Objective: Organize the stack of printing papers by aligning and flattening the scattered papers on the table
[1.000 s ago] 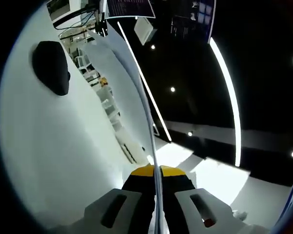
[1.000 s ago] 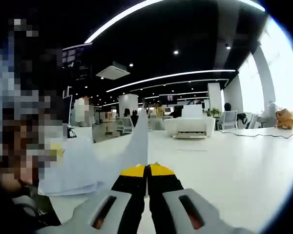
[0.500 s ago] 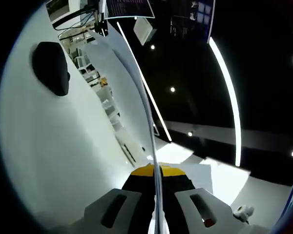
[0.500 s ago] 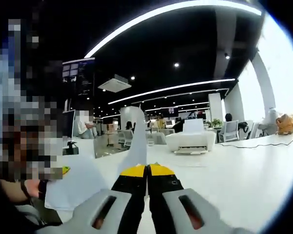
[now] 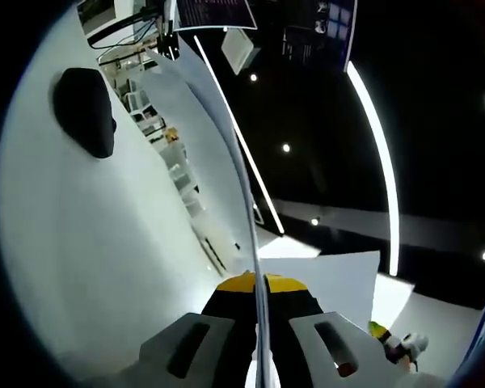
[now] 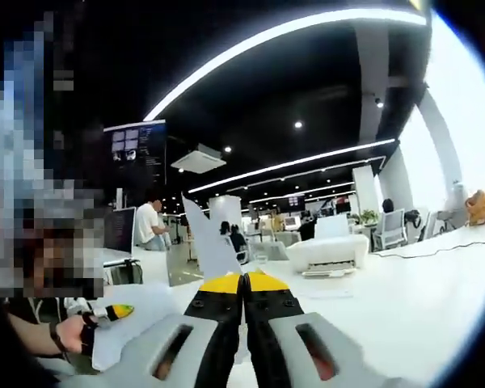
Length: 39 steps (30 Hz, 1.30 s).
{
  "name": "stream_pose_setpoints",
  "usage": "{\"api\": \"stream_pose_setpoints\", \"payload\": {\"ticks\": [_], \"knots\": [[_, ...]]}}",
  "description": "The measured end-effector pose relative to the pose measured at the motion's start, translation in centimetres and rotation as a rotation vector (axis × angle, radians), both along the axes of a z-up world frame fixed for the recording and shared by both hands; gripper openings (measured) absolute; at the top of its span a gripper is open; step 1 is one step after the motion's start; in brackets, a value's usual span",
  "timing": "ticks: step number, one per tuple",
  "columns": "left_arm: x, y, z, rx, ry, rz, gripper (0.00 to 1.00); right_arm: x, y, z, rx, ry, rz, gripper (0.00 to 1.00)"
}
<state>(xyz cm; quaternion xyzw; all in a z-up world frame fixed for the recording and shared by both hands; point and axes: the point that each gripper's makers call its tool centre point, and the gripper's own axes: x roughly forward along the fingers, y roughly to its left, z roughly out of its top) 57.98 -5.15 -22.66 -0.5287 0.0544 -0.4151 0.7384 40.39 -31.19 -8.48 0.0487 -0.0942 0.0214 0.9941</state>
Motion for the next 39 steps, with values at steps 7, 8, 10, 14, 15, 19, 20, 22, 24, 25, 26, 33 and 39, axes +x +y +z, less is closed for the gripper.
{"api": "stream_pose_setpoints", "payload": {"ticks": [7, 8, 10, 14, 15, 19, 20, 22, 24, 25, 26, 33, 39], "knots": [[0.2, 0.1, -0.1, -0.026, 0.032, -0.005, 0.06, -0.6, 1.6, 2.7, -0.014, -0.069, 0.026, 0.00], [0.1, 0.1, 0.0, -0.020, 0.027, -0.006, 0.06, -0.6, 1.8, 3.0, -0.016, -0.077, 0.031, 0.00], [0.0, 0.0, 0.0, -0.009, 0.017, -0.006, 0.06, -0.6, 2.0, 3.4, -0.021, -0.084, 0.035, 0.00], [-0.4, -0.3, 0.1, 0.020, -0.011, -0.008, 0.06, -0.7, 2.5, 3.9, -0.054, -0.095, 0.032, 0.00], [-0.5, -0.5, 0.1, 0.038, -0.025, -0.009, 0.06, -0.7, 2.5, 4.0, -0.060, -0.096, 0.031, 0.00], [-0.7, -0.7, 0.0, 0.064, -0.044, -0.005, 0.06, -0.7, 2.4, 4.2, -0.064, -0.105, 0.029, 0.00], [-0.6, -0.7, 0.0, 0.064, -0.044, -0.004, 0.06, -0.6, 2.4, 4.3, -0.065, -0.108, 0.028, 0.00], [-0.6, -0.7, 0.0, 0.061, -0.042, -0.006, 0.06, -0.4, 2.3, 4.5, -0.068, -0.109, 0.025, 0.00], [-0.5, -0.6, 0.0, 0.054, -0.037, -0.006, 0.06, -0.2, 2.2, 4.6, -0.069, -0.112, 0.025, 0.00], [-0.5, -0.5, 0.0, 0.050, -0.036, -0.006, 0.06, 0.0, 2.3, 4.7, -0.071, -0.112, 0.025, 0.00], [-0.5, -0.5, 0.0, 0.048, -0.036, -0.007, 0.06, 0.2, 2.4, 4.7, -0.073, -0.111, 0.026, 0.00], [-0.5, -0.5, 0.0, 0.043, -0.039, -0.011, 0.06, 0.0, 3.7, 5.8, -0.101, -0.137, 0.040, 0.00], [-0.5, -0.5, 0.0, 0.044, -0.036, -0.012, 0.06, -1.0, 4.3, 9.4, -0.168, -0.200, 0.041, 0.00]]}}
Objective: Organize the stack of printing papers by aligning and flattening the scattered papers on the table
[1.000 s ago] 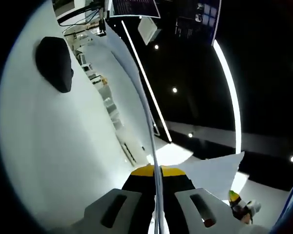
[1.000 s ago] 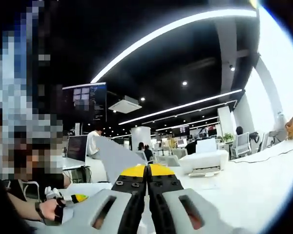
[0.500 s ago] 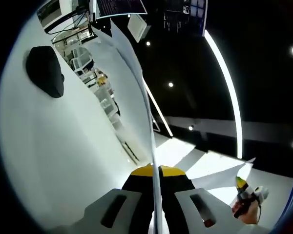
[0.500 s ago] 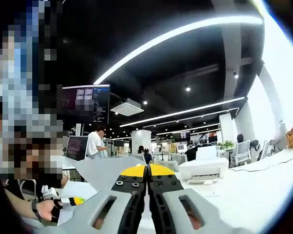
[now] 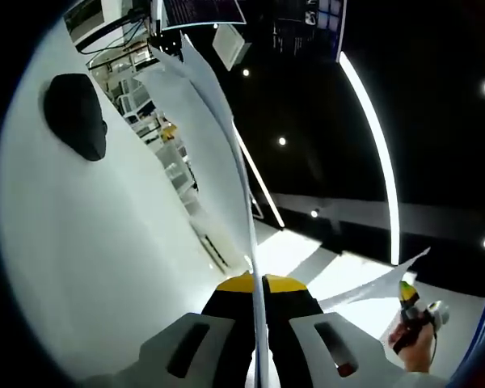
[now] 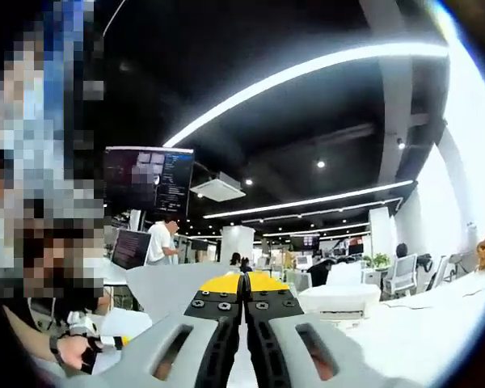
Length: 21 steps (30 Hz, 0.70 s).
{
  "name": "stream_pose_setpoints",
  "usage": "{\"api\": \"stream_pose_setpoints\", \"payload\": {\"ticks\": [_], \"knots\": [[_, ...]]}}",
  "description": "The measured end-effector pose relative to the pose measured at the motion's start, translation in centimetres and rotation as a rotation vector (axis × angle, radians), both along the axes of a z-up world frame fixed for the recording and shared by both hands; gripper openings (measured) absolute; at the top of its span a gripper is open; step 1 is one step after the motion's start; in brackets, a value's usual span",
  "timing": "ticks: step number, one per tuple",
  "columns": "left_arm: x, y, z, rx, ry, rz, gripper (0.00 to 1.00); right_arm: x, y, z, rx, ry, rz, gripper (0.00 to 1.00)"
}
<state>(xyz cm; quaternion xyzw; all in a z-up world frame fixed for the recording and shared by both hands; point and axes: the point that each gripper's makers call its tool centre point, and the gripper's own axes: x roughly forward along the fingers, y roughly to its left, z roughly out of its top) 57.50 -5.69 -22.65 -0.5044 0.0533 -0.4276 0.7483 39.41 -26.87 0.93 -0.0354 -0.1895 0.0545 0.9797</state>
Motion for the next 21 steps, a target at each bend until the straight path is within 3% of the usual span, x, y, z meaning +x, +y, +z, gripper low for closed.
{"api": "stream_pose_setpoints", "payload": {"ticks": [7, 21], "knots": [[0.0, 0.0, 0.0, 0.001, -0.004, 0.004, 0.06, -1.0, -0.5, 3.2, -0.043, -0.052, -0.026, 0.00], [-0.2, -0.1, 0.1, 0.006, -0.012, -0.001, 0.06, -2.5, -0.2, 4.9, -0.086, -0.081, -0.045, 0.00]]}}
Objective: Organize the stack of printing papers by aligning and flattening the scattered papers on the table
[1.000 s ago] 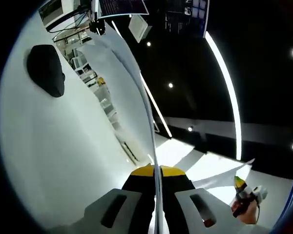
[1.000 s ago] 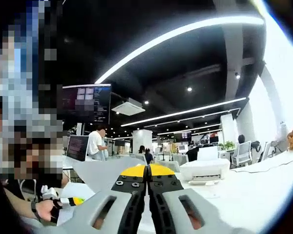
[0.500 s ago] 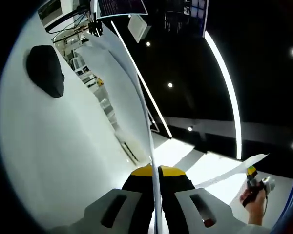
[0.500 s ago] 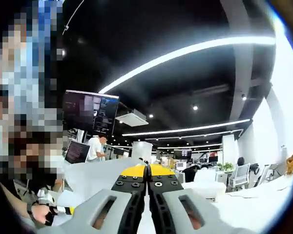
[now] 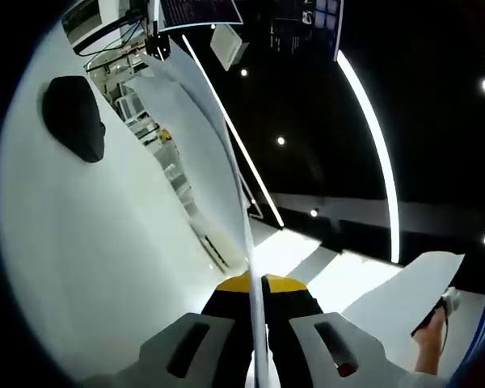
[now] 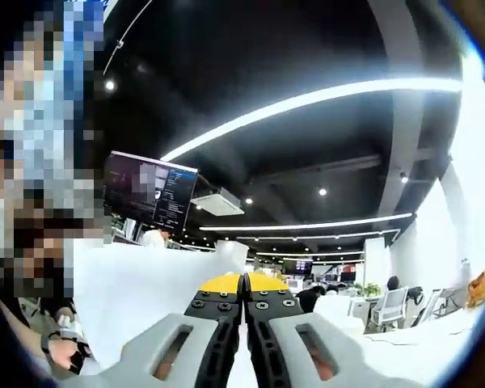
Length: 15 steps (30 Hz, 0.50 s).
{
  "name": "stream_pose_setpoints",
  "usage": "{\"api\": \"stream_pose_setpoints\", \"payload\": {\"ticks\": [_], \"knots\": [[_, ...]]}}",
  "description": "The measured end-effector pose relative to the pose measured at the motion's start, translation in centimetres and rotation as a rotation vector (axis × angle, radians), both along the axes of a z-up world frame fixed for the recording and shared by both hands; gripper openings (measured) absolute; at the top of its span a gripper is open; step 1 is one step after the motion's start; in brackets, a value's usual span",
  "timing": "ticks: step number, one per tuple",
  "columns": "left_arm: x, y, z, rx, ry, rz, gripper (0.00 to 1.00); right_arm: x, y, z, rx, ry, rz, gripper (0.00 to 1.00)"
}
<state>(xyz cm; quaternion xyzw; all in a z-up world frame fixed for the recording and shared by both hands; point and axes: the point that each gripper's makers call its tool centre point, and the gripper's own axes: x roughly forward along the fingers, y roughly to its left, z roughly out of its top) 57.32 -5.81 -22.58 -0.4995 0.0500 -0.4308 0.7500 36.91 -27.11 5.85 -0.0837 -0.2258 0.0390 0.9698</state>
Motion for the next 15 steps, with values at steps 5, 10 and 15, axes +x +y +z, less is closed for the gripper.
{"api": "stream_pose_setpoints", "payload": {"ticks": [5, 10, 15], "knots": [[-0.1, -0.1, 0.0, 0.008, -0.010, -0.005, 0.06, 0.9, 0.3, -0.4, -0.028, 0.018, -0.012, 0.00], [-0.1, -0.1, 0.1, 0.006, -0.011, -0.006, 0.06, 2.2, 0.6, -1.3, -0.020, 0.049, 0.005, 0.00], [0.0, 0.0, 0.0, 0.008, -0.012, -0.006, 0.06, 3.3, 1.3, -2.0, -0.030, 0.073, 0.015, 0.00]]}}
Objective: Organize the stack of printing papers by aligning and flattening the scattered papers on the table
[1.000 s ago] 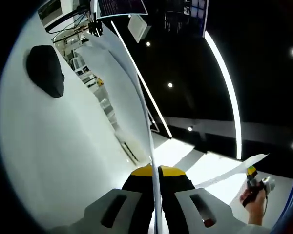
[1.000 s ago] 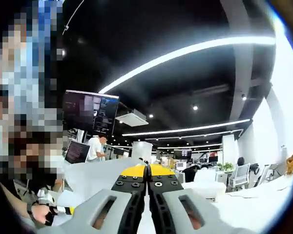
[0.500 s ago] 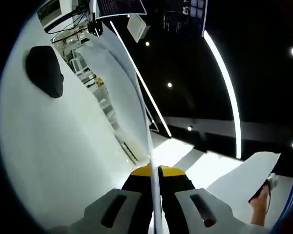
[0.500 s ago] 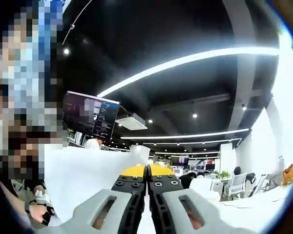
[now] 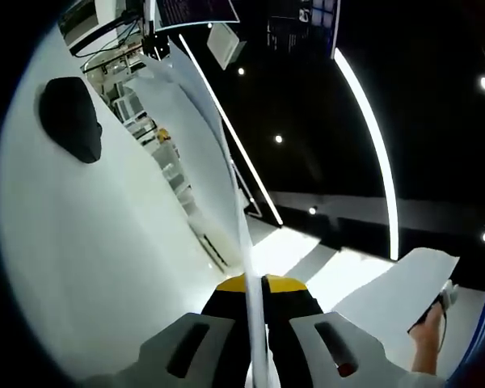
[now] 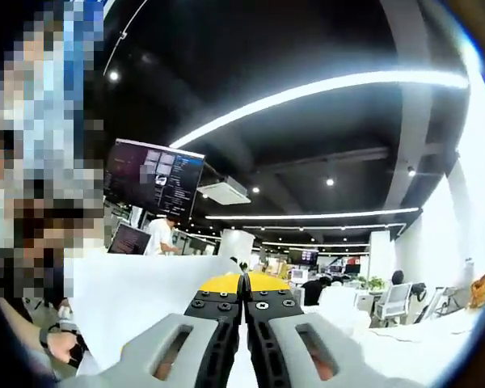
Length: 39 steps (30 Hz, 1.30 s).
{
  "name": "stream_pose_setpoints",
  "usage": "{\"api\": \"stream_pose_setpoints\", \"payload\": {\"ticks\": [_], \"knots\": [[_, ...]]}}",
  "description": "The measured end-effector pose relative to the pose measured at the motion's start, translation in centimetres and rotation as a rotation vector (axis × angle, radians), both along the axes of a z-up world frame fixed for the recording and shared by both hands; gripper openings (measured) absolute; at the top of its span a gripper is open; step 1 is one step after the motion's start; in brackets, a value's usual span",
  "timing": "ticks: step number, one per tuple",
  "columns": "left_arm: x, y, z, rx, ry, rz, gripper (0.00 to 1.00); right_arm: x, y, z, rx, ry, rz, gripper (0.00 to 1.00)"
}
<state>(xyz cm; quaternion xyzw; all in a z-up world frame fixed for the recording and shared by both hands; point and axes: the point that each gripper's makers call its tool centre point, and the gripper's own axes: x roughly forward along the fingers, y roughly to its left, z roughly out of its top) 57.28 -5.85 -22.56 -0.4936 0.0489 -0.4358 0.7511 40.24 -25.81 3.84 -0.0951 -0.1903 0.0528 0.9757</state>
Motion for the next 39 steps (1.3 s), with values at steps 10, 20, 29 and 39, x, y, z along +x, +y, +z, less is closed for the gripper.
{"api": "stream_pose_setpoints", "payload": {"ticks": [10, 20, 29, 39], "knots": [[-0.1, -0.1, 0.0, 0.008, -0.009, -0.005, 0.06, 1.3, 0.3, -1.1, -0.023, 0.036, -0.005, 0.00], [-0.3, -0.2, 0.0, 0.020, -0.018, -0.003, 0.06, 4.6, 0.6, -2.1, -0.079, 0.117, -0.027, 0.00], [-0.3, -0.3, 0.0, 0.028, -0.023, -0.004, 0.06, 8.4, 1.8, -3.0, -0.147, 0.209, -0.022, 0.00], [-0.4, -0.4, 0.0, 0.030, -0.030, -0.006, 0.06, 12.0, 2.6, -4.2, -0.163, 0.331, 0.021, 0.00]]}}
